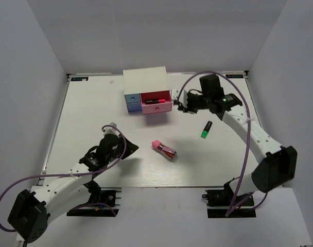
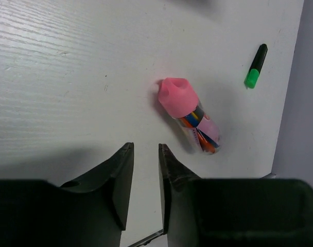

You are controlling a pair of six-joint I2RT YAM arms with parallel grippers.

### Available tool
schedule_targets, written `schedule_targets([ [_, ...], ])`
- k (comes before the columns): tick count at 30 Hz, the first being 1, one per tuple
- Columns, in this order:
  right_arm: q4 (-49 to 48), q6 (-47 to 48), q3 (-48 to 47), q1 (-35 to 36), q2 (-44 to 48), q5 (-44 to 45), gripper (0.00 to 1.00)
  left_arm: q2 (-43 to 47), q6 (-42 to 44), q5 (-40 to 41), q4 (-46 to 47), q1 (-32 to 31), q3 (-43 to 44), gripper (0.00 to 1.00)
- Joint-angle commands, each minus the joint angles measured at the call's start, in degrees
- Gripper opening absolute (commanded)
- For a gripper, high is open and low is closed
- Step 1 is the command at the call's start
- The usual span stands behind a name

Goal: Sort the stationery into containers
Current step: Pick up the pen from the center of the board.

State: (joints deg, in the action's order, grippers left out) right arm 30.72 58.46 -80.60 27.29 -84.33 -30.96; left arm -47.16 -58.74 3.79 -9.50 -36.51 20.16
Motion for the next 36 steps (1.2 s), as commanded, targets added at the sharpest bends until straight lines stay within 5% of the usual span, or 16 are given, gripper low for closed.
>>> schedule_targets([
  [1, 5.31, 7.09, 10.77, -1.8, 4.69, 5.53, 0.39, -0.57, 1.08, -1.95, 3.16, -0.05, -0.3, 0.37],
  [3, 6.36, 12.53, 16.24, -3.29, 9.35, 7.48, 0.52, -1.97, 1.08, -2.47, 3.86, -0.05, -0.3, 0.51],
  [6, 6.89, 20.35, 24.6, -5.57, 13.4, 12.23, 0.57, -4.08, 1.08, -3.0, 5.36, -0.05, 0.22, 0.67],
  [11, 8.12, 32.84, 33.04, -9.09, 14.55, 12.42, 0.61, -10.22, 3.01, -5.81, 6.51, -0.05, 3.12, 0.7],
  [16, 10.85, 45.73, 31.73, -10.85, 10.6, 12.15, 0.66, -12.08, 4.25, -6.34, 4.4, -0.05, 5.33, 0.7],
  [18, 12.96, 50.76, 30.15, -11.82, 7.53, 12.77, 0.78, -12.08, 4.25, -6.34, 3.78, -0.05, 5.33, 0.7],
  [36, 15.94, 60.63, 15.39, -14.1, -13.13, 18.74, 0.72, -5.23, 3.72, -2.91, -0.26, -0.05, 3.04, 0.71],
])
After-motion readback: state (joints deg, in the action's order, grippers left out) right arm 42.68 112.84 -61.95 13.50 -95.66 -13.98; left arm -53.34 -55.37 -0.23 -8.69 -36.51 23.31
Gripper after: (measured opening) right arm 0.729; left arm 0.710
